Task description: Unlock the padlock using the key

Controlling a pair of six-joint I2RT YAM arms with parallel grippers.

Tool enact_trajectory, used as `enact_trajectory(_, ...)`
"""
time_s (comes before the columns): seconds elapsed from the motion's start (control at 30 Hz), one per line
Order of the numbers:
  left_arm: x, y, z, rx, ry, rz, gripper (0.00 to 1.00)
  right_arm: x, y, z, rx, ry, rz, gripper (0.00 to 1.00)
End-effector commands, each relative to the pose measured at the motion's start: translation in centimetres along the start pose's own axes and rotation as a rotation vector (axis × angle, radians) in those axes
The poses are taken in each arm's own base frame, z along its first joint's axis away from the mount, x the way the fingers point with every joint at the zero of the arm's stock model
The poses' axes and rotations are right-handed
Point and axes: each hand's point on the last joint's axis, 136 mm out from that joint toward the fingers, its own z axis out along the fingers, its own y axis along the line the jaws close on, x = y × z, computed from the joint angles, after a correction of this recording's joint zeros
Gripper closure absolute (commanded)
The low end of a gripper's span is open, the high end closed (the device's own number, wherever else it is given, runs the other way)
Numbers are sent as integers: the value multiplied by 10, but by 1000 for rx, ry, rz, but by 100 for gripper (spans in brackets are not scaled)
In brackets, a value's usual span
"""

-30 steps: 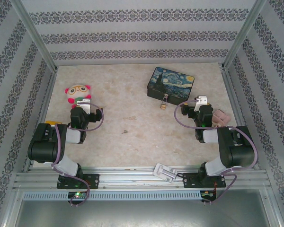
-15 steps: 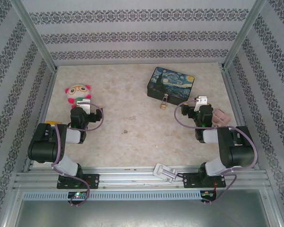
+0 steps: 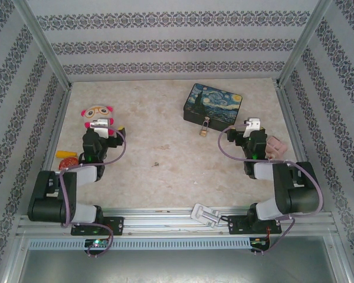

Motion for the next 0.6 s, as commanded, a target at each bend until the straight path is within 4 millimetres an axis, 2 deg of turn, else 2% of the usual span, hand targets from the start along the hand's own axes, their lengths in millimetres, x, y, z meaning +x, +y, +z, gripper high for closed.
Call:
enact_trajectory(0.0, -6, 10, -10, -38, 15, -50, 1, -14, -9, -9, 49, -29, 5, 2)
enact_trajectory(0.13, -27, 3, -24, -10, -10, -116, 1, -16, -14, -19, 103, 9, 22, 2)
enact_trajectory(0.23, -40, -11, -34, 26, -12, -138, 1, -17, -14, -25, 124, 36, 34, 2)
enact_trajectory(0.33, -49, -36, -43, 65, 12, -117, 1, -16, -6, -31, 125, 72, 27, 2)
enact_trajectory(0.4, -51, -59, -47, 102, 32, -83, 1, -14, 2, -37, 123, 98, -2, 2)
enact_trajectory(0.57, -45, -116, -54, 212, 123, -52, 1, -15, 26, -54, 158, 147, -171, 2)
